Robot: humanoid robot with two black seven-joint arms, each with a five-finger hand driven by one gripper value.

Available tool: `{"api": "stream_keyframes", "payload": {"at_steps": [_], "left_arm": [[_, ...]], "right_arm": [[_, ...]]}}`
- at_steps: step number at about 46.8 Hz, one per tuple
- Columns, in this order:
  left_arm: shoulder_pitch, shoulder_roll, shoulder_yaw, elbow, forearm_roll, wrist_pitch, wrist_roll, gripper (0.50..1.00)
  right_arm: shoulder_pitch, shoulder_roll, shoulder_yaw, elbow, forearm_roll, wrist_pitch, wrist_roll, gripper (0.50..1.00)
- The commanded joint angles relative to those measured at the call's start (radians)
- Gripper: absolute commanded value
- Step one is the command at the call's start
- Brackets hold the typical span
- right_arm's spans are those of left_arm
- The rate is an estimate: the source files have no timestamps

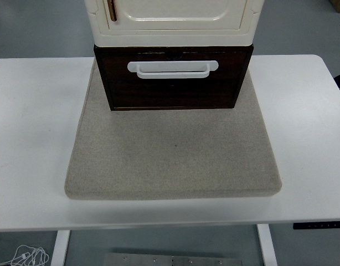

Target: Open the drawer under the combination cabinet

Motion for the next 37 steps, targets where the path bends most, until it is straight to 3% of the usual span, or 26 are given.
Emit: {"api": "stream_keyframes", "payload": {"at_steps": [1,16,26,37], "left_arm": [[-0.056,0.029,0.0,-0.029,0.0,0.003,-0.001,1.0],[-0.202,0.173,0.051,-0.347,0.057,0.02,0.0,1.0],[-0.3,0.181,0.152,-0.474,0.161,0.007,0.008,1.0],[-0.335,0.213,0.252,-0.776,0.24,0.001,0.011,1.0]], "right_arm": [[0.0,0.0,0.0,-0.001,0.0,0.0,0.0,0.926],[0.0,0.0,0.0,0.0,0.0,0.001,0.0,0.926],[0.0,0.0,0.0,0.0,0.0,0.0,0.0,0.926],[0.0,0.0,0.0,0.0,0.0,0.001,0.0,0.928]]}}
